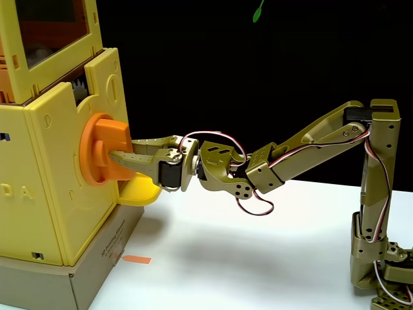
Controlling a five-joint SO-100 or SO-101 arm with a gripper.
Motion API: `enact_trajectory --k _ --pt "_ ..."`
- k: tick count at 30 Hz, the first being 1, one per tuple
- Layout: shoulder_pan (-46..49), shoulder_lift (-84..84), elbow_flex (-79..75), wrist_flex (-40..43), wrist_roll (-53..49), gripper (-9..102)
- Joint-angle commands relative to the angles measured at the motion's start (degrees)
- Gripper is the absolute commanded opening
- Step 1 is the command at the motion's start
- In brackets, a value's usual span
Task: Turn the button of vending machine.
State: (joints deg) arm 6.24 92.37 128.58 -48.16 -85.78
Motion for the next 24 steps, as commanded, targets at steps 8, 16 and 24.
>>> enact_trajectory --k 8,16,24 --pt "-1.23 0.18 -2.11 -0.88 0.18 -1" --pt "-1.32 1.14 -0.18 -2.99 7.21 -2" --pt "-0.18 3.78 1.58 -4.83 23.47 -2"
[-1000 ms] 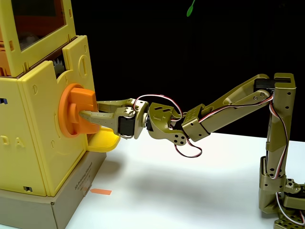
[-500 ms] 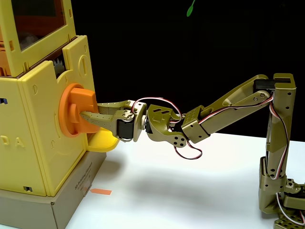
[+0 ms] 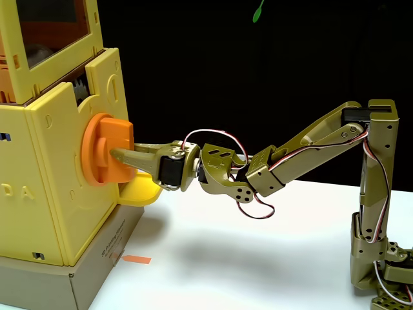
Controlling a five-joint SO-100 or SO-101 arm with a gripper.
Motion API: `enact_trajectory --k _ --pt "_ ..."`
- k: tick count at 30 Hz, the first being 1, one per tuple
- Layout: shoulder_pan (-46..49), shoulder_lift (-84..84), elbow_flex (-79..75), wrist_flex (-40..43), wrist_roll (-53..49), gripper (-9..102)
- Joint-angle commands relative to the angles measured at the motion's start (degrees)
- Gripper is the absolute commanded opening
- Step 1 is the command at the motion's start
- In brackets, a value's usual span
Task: Turn the button of vending machine.
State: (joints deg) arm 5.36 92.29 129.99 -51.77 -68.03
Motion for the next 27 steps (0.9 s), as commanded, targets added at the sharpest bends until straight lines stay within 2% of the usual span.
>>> enact_trajectory --k 1,7,18,27 --pt "0.88 4.31 0.26 -1.23 8.88 -2" --pt "2.11 5.54 0.18 -1.23 34.01 -2" --pt "1.41 6.68 0.88 0.62 86.48 -2" --pt "1.49 7.21 1.14 0.0 117.69 -2"
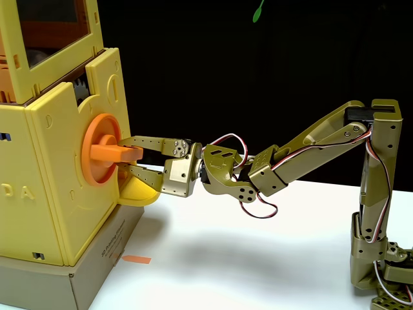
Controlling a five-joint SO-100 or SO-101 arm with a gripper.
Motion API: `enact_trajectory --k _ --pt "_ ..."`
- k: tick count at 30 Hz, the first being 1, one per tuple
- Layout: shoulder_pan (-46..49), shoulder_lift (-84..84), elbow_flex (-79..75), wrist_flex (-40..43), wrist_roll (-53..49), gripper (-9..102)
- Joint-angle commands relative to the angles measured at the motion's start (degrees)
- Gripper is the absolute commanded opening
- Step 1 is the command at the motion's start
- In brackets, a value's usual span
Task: Turn the button of vending machine.
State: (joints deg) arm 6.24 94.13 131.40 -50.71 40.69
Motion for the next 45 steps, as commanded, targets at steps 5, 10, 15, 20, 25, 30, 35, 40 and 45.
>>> enact_trajectory --k 5,10,15,20,25,30,35,40,45 --pt "0.88 5.36 -0.26 -1.49 23.55 -2" --pt "0.62 5.36 -0.26 -1.49 34.72 -2" --pt "-0.09 6.24 0.0 -0.79 43.51 -2" --pt "-0.18 7.03 0.35 0.09 48.08 -2" --pt "-0.35 7.21 0.62 0.26 50.1 -2" --pt "-0.35 7.29 0.79 0.62 51.06 -1" --pt "-0.62 7.38 0.88 0.97 52.21 -1" --pt "-0.62 7.56 0.79 0.97 54.05 -1" --pt "-0.88 7.56 0.79 0.97 55.11 -1"
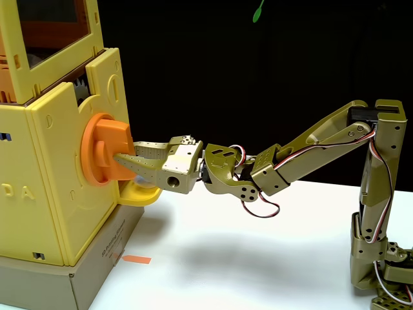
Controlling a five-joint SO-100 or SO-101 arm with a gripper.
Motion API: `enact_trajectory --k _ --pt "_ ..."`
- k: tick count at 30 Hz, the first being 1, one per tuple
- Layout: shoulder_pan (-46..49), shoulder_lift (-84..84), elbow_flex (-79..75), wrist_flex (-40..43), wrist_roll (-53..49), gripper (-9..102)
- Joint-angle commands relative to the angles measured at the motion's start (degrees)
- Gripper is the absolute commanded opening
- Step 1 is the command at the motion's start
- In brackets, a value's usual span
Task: Turn the button of vending machine.
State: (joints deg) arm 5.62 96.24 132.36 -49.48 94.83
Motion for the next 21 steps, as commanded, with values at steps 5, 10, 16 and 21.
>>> enact_trajectory --k 5,10,16,21 --pt "-0.35 5.45 -0.26 -0.26 2.64 -1" --pt "-0.44 5.45 -0.26 -0.26 3.6 -1" --pt "-1.14 5.54 -0.18 0.97 4.31 1" --pt "-2.02 5.98 0.09 2.37 4.22 7"
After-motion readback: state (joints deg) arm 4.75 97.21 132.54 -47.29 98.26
